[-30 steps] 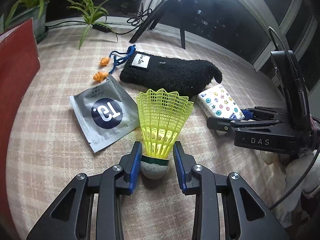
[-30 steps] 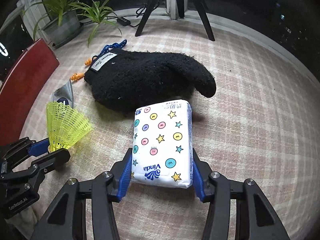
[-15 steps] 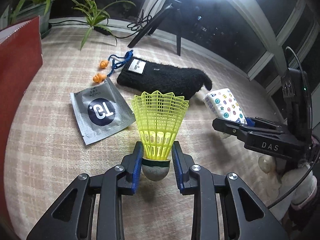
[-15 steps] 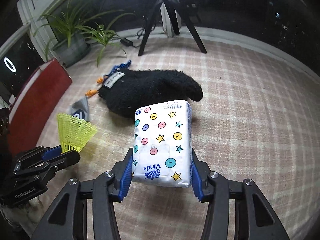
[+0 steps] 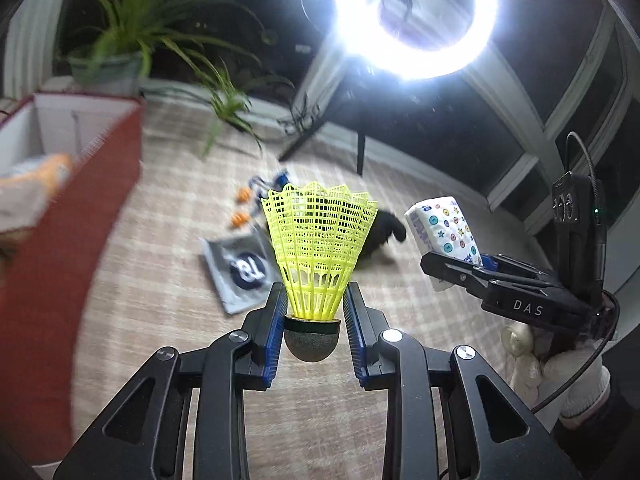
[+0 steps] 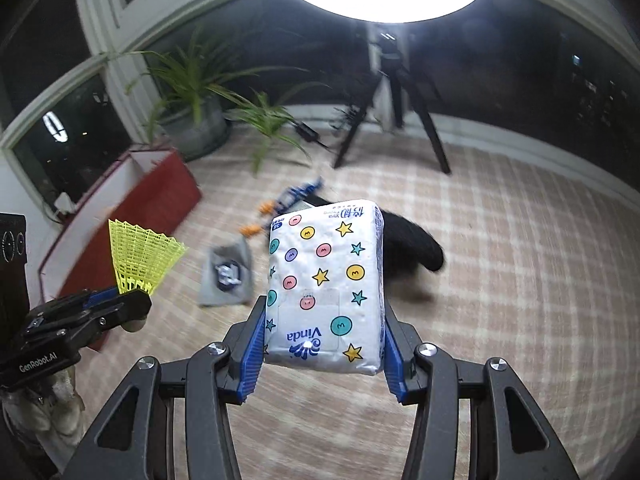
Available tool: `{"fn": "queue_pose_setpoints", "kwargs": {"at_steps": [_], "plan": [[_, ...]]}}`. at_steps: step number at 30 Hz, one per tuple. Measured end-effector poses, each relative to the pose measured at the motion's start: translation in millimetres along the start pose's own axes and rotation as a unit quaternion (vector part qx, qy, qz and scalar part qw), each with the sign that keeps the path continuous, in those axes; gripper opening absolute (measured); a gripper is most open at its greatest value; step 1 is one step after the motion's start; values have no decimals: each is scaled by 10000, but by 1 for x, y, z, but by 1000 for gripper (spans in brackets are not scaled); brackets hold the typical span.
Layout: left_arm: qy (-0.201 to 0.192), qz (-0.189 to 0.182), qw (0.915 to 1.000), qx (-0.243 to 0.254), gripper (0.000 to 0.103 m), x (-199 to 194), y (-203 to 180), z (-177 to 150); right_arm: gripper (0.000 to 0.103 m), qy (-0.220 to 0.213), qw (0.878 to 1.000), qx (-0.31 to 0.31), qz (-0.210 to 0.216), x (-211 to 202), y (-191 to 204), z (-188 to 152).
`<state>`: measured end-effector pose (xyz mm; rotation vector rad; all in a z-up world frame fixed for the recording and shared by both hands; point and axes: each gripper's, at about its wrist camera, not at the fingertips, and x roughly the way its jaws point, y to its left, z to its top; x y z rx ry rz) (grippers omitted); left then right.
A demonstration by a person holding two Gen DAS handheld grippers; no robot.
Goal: Organize soft objects
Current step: 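Grasp the white patterned tissue pack with the right tool while the left tool holds the shuttlecock, then carry both items over the box and open both tools to drop them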
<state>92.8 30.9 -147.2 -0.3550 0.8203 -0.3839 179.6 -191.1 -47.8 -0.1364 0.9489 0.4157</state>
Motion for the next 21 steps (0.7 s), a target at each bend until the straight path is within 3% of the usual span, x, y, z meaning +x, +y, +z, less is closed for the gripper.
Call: {"fn": "queue_pose_setpoints", "kwargs": {"at_steps": [11, 21], "plan": [[-836, 657, 9937, -363, 27, -91, 38, 14, 46, -346, 9939, -817, 654, -8, 81, 61], [-1296, 1574, 9745, -935, 27, -149, 105, 11, 46, -289, 9781, -1727, 1124, 24, 174, 97]]}}
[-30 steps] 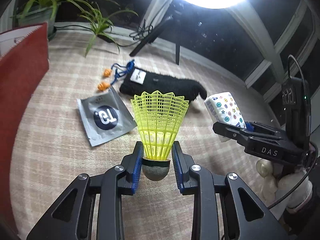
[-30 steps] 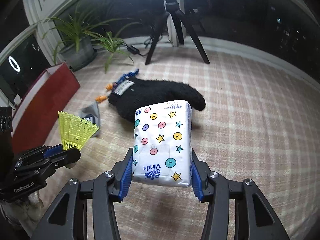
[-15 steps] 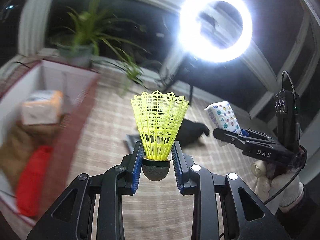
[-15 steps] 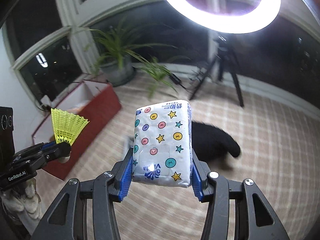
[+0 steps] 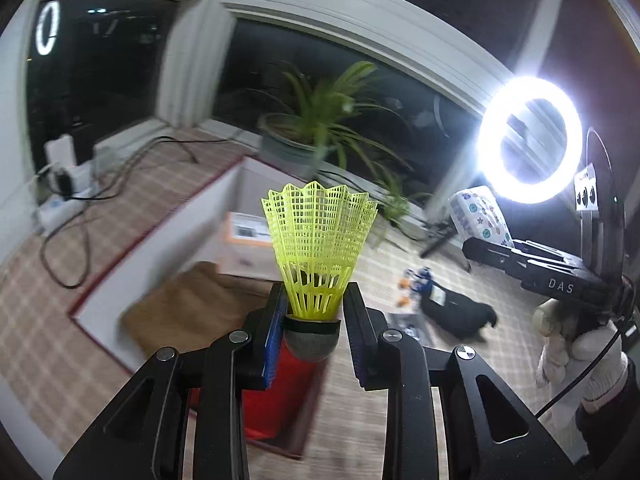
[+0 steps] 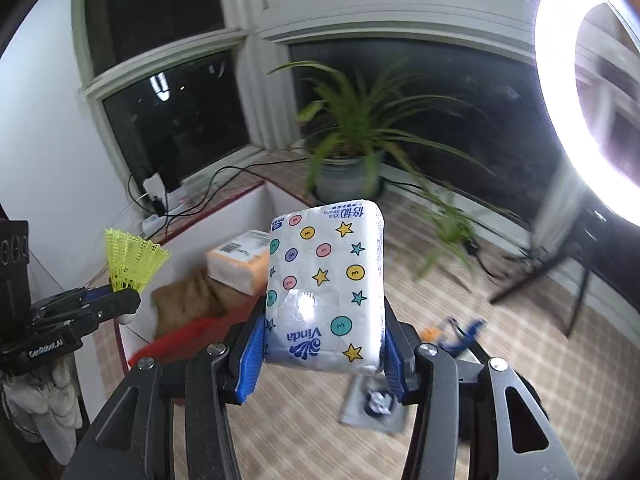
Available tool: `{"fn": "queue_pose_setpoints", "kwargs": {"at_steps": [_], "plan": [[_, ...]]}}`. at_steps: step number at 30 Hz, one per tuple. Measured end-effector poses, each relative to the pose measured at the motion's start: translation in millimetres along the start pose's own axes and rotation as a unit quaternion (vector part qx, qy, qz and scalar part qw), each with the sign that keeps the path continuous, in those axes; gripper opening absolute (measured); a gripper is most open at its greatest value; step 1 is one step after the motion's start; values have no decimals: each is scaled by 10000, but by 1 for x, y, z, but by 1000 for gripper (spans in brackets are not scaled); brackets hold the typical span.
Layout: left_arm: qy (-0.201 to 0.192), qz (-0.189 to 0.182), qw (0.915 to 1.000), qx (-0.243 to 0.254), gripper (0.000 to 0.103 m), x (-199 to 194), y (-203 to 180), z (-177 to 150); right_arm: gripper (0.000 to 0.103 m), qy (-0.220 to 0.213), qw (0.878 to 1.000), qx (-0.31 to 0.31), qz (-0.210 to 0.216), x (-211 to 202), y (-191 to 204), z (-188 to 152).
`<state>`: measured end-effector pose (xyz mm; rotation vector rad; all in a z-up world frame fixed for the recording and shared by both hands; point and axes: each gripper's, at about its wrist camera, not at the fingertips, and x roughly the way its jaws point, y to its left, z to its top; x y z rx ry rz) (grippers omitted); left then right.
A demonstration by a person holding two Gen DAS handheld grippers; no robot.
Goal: Organize soft objects
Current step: 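Carry both items over the box and open both tools to drop them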
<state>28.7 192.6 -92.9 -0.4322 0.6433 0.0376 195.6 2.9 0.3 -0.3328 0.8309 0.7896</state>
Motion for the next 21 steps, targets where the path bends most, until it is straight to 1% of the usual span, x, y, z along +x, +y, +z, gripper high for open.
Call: {"fn": "queue_pose_setpoints", "kwargs": {"at_steps": [6, 11, 16, 20, 21], "plan": [[-72, 338, 9992, -213, 27, -1, 27, 4, 46, 199, 9994, -220, 193, 41, 25, 22], [-79, 516, 9980, -349, 27, -3, 40, 4, 46, 339, 9984, -414, 177, 73, 41, 32], [-70, 626, 9973, -385, 27, -4, 48, 3, 47, 461, 9979, -426, 154, 96, 49, 38], [-79, 734, 9964, -414, 28, -3, 53, 4, 51, 502, 9976, -433, 177, 105, 53, 40], [-84, 752, 9962, -428, 30, -4, 54, 4, 55, 497, 9976, -444, 175, 105, 54, 41]]}}
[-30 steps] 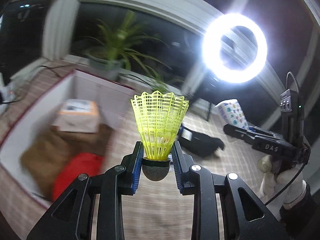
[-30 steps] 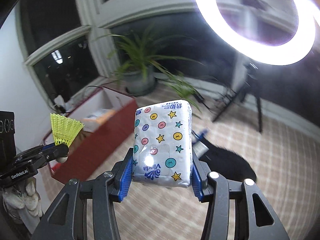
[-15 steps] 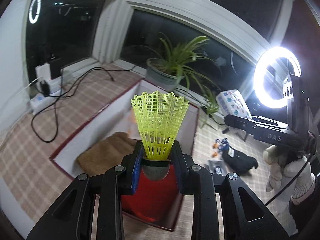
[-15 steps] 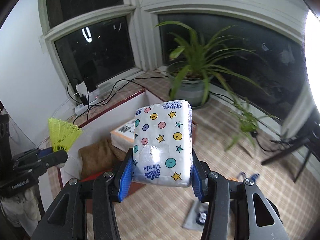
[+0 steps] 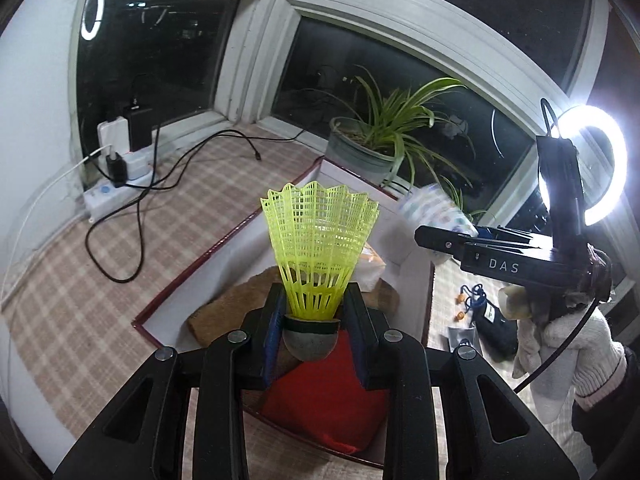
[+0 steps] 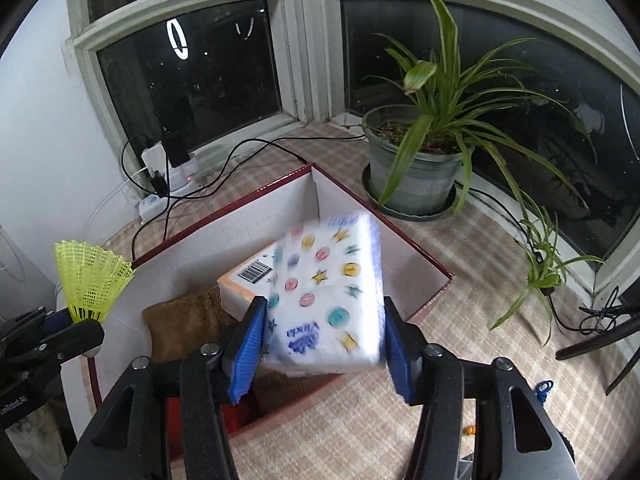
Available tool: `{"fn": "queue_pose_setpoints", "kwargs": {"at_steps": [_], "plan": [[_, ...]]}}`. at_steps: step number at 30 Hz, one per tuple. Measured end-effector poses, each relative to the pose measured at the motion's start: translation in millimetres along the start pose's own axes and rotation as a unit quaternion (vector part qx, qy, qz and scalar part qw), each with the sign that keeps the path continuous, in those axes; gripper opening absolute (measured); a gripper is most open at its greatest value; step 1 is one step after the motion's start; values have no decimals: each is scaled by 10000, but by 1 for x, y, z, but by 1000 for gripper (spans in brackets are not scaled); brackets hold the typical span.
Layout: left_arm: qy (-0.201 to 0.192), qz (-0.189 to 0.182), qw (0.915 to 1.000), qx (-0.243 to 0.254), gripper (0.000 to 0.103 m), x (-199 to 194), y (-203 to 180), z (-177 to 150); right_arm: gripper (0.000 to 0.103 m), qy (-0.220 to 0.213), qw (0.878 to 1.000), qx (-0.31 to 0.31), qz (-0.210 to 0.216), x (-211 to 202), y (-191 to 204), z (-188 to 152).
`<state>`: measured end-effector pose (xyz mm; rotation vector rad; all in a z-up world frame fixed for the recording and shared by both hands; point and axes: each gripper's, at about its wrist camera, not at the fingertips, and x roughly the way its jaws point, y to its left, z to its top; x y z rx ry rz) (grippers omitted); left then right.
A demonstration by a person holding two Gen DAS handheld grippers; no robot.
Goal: Organize soft objects
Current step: 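Carry both items over the box and open both tools to drop them, then move the right tool to the black fuzzy glove and close on it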
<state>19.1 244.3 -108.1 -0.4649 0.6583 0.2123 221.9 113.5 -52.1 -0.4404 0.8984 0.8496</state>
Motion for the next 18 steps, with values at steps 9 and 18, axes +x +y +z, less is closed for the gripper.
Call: {"fn": "queue_pose_setpoints", "kwargs": {"at_steps": [9, 18], "plan": [[-3, 138, 9999, -104, 60, -3, 4, 1, 75, -187, 9997, -110, -61, -12, 5, 0], [-25, 58, 10000, -40, 60, -7, -7, 0, 75, -258, 9996, 131, -21, -35, -12, -19]]}}
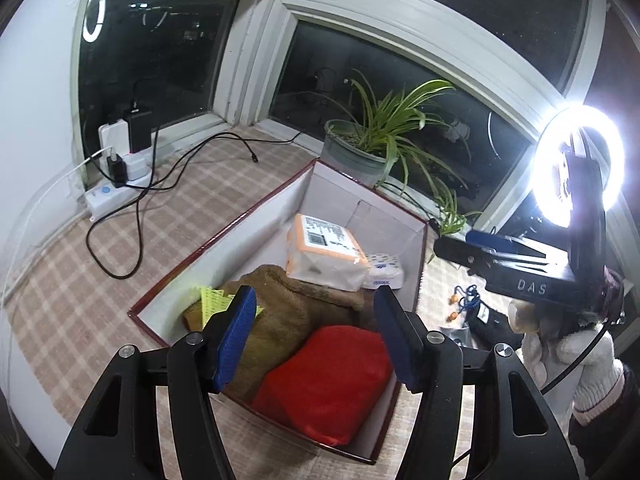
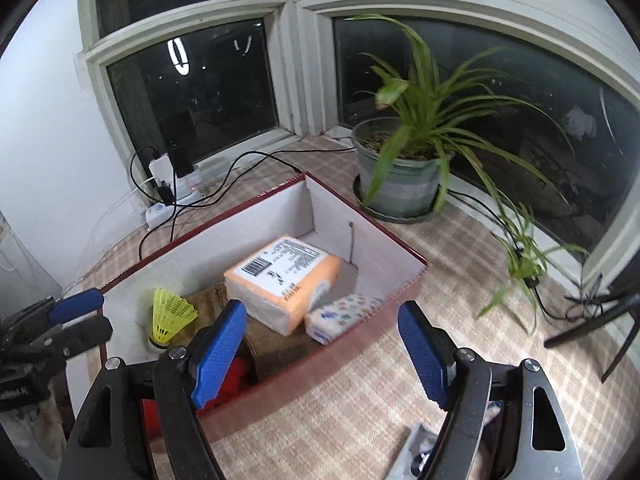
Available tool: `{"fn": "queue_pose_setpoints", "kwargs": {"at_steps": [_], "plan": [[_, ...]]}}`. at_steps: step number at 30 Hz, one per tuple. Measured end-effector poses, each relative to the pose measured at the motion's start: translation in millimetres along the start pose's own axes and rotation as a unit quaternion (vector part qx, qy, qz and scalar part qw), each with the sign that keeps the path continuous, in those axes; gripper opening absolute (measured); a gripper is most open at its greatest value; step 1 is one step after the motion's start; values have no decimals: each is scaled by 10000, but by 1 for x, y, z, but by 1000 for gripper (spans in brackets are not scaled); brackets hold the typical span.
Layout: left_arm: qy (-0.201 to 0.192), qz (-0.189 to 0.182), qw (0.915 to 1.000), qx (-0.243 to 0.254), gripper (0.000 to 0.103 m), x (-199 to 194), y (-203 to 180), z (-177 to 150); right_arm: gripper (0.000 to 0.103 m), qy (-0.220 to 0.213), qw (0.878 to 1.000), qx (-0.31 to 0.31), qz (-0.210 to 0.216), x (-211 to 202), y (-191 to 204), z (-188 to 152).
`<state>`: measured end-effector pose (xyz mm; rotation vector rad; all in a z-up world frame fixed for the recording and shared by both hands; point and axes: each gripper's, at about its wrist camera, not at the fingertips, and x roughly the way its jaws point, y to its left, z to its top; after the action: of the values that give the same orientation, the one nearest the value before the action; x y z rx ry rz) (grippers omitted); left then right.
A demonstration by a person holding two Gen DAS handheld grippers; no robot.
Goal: Organize soft objects
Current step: 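Move the right tool to the black fuzzy glove and close on it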
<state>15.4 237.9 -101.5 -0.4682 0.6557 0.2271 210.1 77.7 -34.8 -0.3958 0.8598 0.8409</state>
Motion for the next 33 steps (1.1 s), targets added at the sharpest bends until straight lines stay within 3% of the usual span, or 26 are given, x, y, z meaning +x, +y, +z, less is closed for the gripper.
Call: {"fn": "queue_pose_setpoints", "kwargs": {"at_steps": [12, 20, 24, 33], "plan": [[-47, -310, 9993, 225, 60, -8, -30, -4, 75, -64, 9954, 946, -141, -64, -88, -57], [226, -741, 9958, 483, 60, 4, -69, -16, 75, 20, 9844, 1681, -523, -101, -170, -103], [512, -1043, 9911, 651, 60, 18, -97, -28, 75, 102, 9778, 2013, -578, -108, -206, -121], [1177, -1805, 9718, 957, 61, 52, -169, -57, 75, 320, 9613, 2716, -319, -103, -267, -151]]}}
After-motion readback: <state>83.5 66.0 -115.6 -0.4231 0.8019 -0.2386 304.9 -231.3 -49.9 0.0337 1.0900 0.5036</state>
